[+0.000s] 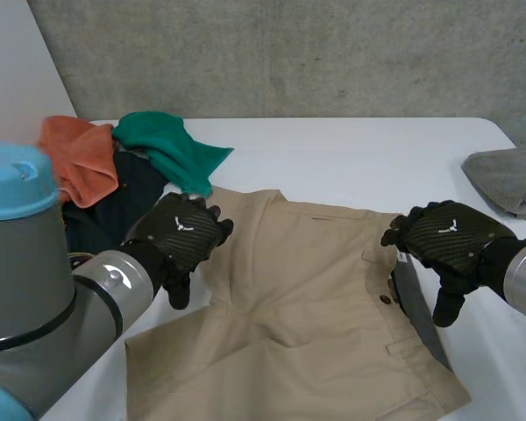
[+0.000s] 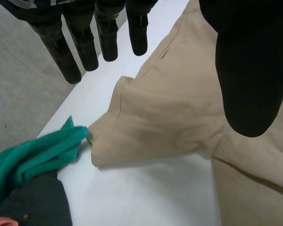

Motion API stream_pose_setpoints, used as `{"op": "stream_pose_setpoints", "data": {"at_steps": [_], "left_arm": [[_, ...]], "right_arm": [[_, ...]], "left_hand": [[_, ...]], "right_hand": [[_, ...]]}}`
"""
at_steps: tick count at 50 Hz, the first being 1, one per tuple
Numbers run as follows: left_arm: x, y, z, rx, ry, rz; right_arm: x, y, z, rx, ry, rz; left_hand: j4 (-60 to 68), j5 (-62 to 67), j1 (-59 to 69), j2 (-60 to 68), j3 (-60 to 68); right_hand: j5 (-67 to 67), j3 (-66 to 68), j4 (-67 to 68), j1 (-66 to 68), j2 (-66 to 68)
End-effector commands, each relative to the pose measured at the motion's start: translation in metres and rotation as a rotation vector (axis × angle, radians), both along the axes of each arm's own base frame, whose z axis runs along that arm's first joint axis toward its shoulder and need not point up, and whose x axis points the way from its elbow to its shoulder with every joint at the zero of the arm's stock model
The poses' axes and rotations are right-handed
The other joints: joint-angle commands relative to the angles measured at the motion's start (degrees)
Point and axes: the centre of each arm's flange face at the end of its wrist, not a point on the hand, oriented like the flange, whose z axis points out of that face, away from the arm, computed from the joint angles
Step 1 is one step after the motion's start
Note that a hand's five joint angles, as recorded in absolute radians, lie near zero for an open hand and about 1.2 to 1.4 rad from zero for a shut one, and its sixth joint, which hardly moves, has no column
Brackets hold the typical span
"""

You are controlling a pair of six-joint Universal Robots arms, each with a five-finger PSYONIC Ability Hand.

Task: Fold the laundry.

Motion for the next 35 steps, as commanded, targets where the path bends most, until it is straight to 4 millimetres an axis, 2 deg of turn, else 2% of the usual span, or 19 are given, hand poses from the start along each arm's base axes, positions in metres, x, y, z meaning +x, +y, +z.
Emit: {"op": "stream_pose_setpoints", "data": {"at_steps": [1, 5, 8, 16, 22, 28, 35], "left_arm": [[0.002, 0.022, -0.022, 0.116, -0.052, -0.023], [0.013, 0.042, -0.016, 0.160, -0.015, -0.007], [0.017, 0.050, -0.015, 0.177, 0.006, 0.002], [0.025, 0.070, -0.024, 0.227, -0.003, -0.005], [0.029, 0.084, -0.034, 0.257, -0.035, -0.020], [0.035, 0.094, -0.047, 0.309, -0.055, -0.013], [0.035, 0.096, -0.058, 0.361, -0.053, 0.004]], "right_arm": [[-0.001, 0.002, 0.000, 0.007, -0.019, -0.003], [-0.005, 0.000, -0.002, 0.013, -0.018, -0.018], [-0.004, 0.002, -0.004, 0.018, -0.014, -0.008], [-0.004, 0.005, -0.021, 0.076, 0.022, 0.018], [-0.003, 0.012, -0.031, 0.096, 0.059, 0.064], [-0.003, 0.019, -0.037, 0.116, 0.078, 0.082], [-0.002, 0.027, -0.045, 0.142, 0.084, 0.113]], "left_hand": [[5.4, 5.3, 5.9, 5.3, 5.5], [5.4, 5.3, 5.9, 5.3, 5.5], [5.4, 5.3, 5.9, 5.3, 5.5], [8.7, 8.7, 9.3, 8.7, 8.9], [10.1, 10.0, 10.6, 10.0, 10.2], [18.8, 18.8, 19.3, 18.8, 18.9], [24.4, 24.3, 24.9, 24.3, 24.5]], "right_hand": [[-3.8, -2.2, -3.4, -1.5, -2.5], [-3.8, -2.2, -3.4, -1.5, -2.5], [-3.8, -2.2, -3.4, -1.5, -2.5], [-3.8, -2.2, -3.4, -1.5, -2.5], [11.3, 12.9, 11.6, 13.5, 12.5], [25.7, 27.3, 26.1, 28.0, 26.9], [24.4, 26.0, 24.8, 26.7, 25.6]]}}
